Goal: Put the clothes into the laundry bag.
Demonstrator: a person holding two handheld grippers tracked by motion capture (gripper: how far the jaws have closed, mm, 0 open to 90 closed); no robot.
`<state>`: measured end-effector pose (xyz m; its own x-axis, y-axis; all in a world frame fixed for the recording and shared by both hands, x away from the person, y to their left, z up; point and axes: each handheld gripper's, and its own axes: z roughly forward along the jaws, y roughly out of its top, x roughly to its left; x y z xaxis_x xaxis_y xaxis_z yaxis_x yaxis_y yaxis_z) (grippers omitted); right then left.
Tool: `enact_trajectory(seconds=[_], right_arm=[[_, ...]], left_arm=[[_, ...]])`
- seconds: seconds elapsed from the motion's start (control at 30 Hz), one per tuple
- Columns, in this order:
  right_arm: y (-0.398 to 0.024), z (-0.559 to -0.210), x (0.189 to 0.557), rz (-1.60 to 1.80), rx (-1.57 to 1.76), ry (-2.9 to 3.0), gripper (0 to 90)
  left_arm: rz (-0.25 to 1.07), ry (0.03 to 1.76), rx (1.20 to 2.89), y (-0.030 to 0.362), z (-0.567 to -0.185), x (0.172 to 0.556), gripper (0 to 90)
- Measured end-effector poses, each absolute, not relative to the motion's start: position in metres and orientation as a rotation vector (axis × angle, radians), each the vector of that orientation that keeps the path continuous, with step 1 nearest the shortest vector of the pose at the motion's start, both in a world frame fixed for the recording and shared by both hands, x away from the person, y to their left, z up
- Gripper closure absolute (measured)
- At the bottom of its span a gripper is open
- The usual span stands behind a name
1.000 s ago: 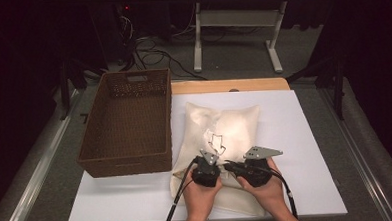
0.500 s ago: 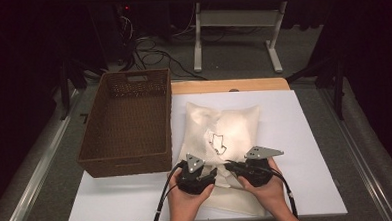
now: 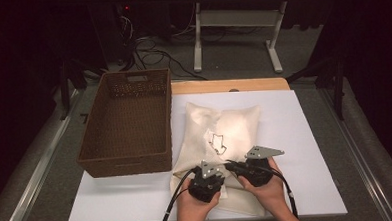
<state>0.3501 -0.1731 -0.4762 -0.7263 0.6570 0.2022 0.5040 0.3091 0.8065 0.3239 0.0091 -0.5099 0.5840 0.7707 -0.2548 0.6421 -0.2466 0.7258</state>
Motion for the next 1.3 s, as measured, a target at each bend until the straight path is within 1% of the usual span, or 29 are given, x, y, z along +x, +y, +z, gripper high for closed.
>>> enact_trajectory(seconds=[0.13,0.27,0.37,0.5,0.6,0.67,0.73,0.83,0.87,0.93,0.97,1.07,1.1,1.17,1.3], right_arm=[[-0.172,-0.478,0.350,1.382,1.079,2.408,88.1],[-0.173,-0.479,0.351,1.373,1.088,2.412,88.1],[-0.172,-0.479,0.351,1.375,1.095,2.410,88.1],[-0.173,-0.480,0.351,1.368,1.102,2.412,88.2],[-0.173,-0.481,0.352,1.352,1.111,2.425,88.4],[-0.173,-0.482,0.353,1.333,1.115,2.440,88.5],[-0.175,-0.483,0.355,1.331,1.138,2.444,88.5],[-0.176,-0.484,0.356,1.330,1.162,2.445,88.4],[-0.176,-0.485,0.356,1.328,1.165,2.445,88.4],[-0.176,-0.485,0.356,1.325,1.158,2.445,88.3],[-0.176,-0.486,0.356,1.323,1.159,2.445,88.3],[-0.176,-0.486,0.357,1.325,1.165,2.443,88.3],[-0.176,-0.486,0.357,1.322,1.158,2.446,88.3],[-0.176,-0.486,0.356,1.328,1.153,2.443,88.3],[-0.176,-0.486,0.356,1.329,1.152,2.442,88.3]], left_arm=[[0.217,1.134,1.971,0.003,-0.512,0.337,87.7],[0.231,1.150,1.938,-0.001,-0.520,0.350,88.3],[0.267,1.178,1.926,-0.003,-0.519,0.355,88.4],[0.388,1.217,1.920,-0.008,-0.519,0.361,88.6],[0.448,1.316,1.878,-0.007,-0.520,0.369,88.8],[0.445,1.353,1.859,-0.006,-0.520,0.373,88.8],[0.432,1.341,1.863,-0.005,-0.520,0.373,88.6],[0.357,1.304,1.864,0.002,-0.520,0.370,87.5],[0.340,1.283,1.882,0.005,-0.519,0.367,86.1],[0.357,1.262,1.895,0.008,-0.517,0.360,79.4],[0.343,1.245,1.896,0.011,-0.516,0.357,76.2],[0.350,1.194,1.917,0.018,-0.513,0.348,68.4],[0.359,1.177,1.919,0.020,-0.511,0.345,63.6],[0.344,1.157,1.912,0.028,-0.507,0.339,57.1],[0.297,1.119,1.911,0.039,-0.502,0.327,49.7]])
